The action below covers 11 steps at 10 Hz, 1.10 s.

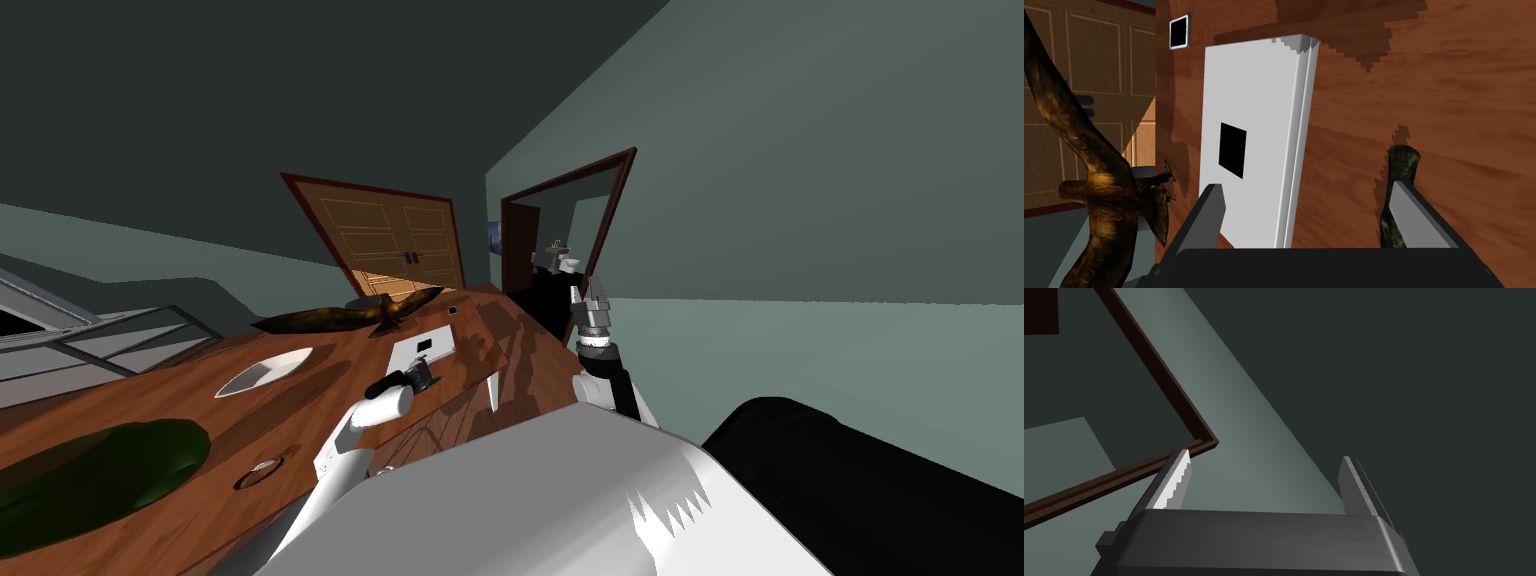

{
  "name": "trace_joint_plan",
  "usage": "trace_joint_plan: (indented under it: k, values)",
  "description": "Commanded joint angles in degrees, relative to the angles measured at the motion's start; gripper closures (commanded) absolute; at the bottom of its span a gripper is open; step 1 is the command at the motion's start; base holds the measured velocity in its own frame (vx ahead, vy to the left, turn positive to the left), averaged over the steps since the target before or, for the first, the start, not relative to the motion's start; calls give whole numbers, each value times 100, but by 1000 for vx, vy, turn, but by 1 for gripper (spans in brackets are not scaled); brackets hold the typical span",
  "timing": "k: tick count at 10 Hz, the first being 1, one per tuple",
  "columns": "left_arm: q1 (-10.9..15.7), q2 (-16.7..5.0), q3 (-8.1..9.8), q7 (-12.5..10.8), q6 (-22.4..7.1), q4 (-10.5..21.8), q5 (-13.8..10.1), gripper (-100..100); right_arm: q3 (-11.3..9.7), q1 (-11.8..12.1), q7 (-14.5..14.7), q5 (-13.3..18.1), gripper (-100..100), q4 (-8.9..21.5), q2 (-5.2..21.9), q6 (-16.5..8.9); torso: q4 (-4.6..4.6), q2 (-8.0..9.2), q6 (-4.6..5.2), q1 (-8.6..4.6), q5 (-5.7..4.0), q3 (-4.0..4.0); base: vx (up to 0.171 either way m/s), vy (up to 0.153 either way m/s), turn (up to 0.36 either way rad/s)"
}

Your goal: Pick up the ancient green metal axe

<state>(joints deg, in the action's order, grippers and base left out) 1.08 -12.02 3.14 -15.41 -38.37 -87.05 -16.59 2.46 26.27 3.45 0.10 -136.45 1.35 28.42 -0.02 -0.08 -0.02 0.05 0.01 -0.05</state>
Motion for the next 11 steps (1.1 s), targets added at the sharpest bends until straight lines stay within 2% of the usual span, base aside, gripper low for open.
trace_joint_plan:
  k: [1, 2, 3, 5, 6, 8, 9, 11]
  values:
    - [28, -30, -4, -51, -188, 89, -45, -100, 0, 0, 0, 0, 0, 0, 0, 0, 0, 0, 0, 0, 0, 0, 16, 16, -21]
    - [142, -68, -2, -148, -395, 286, -88, -100, 0, 0, 0, 0, 0, 0, 0, 0, 0, 1, -1, -1, 0, 0, 15, 17, -36]
    - [142, -68, -2, -148, -445, 286, -88, -100, 0, 0, 0, 0, 0, 0, 0, 0, 0, 1, -1, 0, 0, 1, 12, 15, -15]
    - [355, -158, 0, -329, -837, 654, -169, -100, 0, 0, 0, 0, 0, 0, 0, 0, 0, 1, 0, -1, 0, 0, 20, 22, -39]
    - [355, -158, 0, -329, -923, 654, -169, -100, 0, 0, 0, 0, 0, 0, 0, 0, 0, -2, -1, 2, 0, -1, 18, 22, -18]
    - [544, -255, 1, -490, -1323, 982, -240, -100, 0, 0, 0, 0, 0, 0, 0, 0, 0, 1, -1, 0, 0, 1, 17, 19, -37]
    - [544, -255, 1, -490, -1347, 982, -240, -100, 0, 0, 0, 0, 0, 0, 0, 0, 0, 0, -1, 0, 0, 0, 15, 16, -12]
    - [704, -352, 3, -626, -1706, 1261, -300, -100, 0, 0, 0, 0, 0, 0, 0, 0, 0, 2, -1, -1, 0, 1, 16, 18, -26]
